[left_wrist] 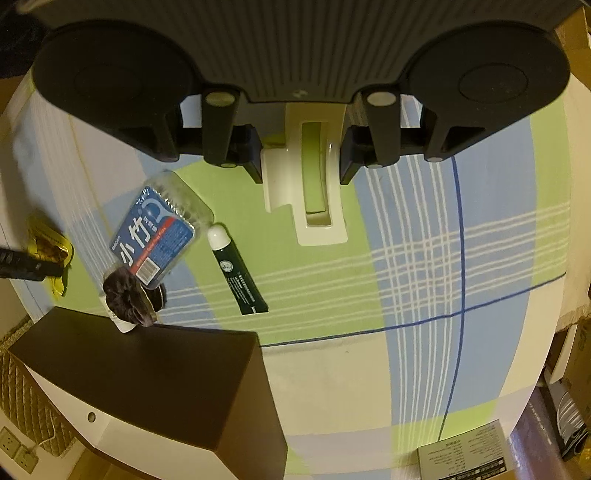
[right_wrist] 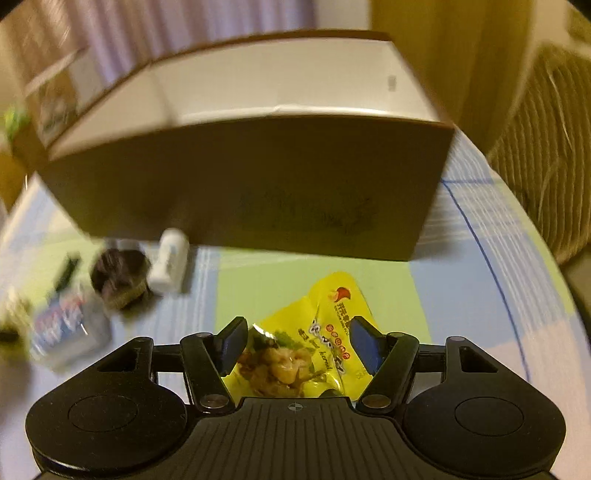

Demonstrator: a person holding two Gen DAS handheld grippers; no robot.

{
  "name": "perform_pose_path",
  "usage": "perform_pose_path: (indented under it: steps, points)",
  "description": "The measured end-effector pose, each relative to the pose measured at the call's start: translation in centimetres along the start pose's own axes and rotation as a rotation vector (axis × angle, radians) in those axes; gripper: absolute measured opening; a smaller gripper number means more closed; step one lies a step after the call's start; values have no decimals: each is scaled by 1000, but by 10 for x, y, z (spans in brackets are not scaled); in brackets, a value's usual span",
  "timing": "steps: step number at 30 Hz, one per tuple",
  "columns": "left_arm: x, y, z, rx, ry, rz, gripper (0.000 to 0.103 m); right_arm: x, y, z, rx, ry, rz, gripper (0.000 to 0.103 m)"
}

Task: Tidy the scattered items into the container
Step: 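Lift the cream clip with the left tool while the right tool grasps the yellow snack packet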

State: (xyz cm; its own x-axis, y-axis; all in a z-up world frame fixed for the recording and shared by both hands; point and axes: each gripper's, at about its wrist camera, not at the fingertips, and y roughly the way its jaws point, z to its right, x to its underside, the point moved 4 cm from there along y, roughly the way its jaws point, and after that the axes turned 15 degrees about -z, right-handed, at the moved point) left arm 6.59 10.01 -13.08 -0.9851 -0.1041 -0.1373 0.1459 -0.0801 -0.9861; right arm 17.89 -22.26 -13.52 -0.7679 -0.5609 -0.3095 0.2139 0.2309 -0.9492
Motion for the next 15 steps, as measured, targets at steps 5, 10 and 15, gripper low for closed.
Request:
perform_pose_path:
  steps: [5,10,15]
  points:
    - [2,-1,1,3,8,-12,36,28,-7,-5,-15,-185,3,64]
    - [9,-3,12,28,37,-42,36,65,-21,0,-88,-359,-44,64]
    - [29,-3,35,59,67,-79,36,93,-42,14,-68,-305,-52,71]
